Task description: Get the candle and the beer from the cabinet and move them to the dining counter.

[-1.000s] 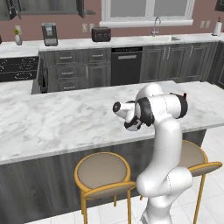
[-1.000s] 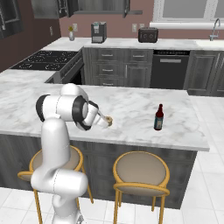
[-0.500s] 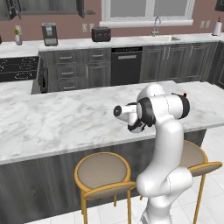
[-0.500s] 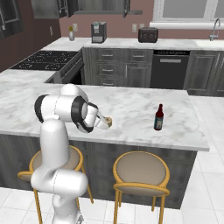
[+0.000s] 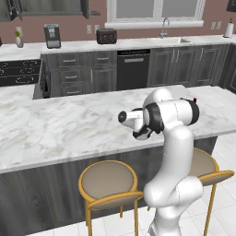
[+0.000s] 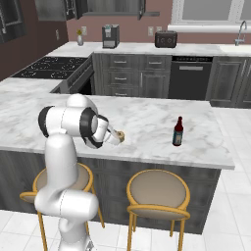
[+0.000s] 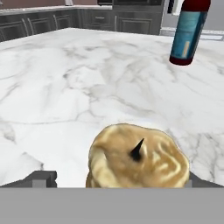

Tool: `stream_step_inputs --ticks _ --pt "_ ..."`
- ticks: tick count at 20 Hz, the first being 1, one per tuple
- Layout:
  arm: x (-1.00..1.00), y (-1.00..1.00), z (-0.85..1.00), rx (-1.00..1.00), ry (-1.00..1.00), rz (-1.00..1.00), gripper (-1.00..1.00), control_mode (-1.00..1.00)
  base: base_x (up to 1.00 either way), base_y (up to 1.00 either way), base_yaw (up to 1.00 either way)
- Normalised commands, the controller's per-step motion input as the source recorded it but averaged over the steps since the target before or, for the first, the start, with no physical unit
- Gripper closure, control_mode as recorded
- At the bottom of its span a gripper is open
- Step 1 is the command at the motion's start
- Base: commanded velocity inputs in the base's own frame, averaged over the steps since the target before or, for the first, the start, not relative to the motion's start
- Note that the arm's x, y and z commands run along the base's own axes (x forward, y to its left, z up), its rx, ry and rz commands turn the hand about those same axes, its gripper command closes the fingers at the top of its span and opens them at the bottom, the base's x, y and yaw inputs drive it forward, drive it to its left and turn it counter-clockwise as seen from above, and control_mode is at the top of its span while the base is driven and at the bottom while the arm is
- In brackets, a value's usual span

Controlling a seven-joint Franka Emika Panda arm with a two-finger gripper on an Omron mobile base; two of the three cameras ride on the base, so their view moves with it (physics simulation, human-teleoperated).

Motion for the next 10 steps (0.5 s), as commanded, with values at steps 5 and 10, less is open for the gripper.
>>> stream_step_inputs --ticks 5,10 --pt "0.00 0.03 0.00 0.00 0.00 0.00 -1.00 -1.00 0.00 0.00 0.00" --pt "0.03 0.00 -0.07 0.00 0.00 0.00 -1.00 -1.00 0.00 0.00 0.00"
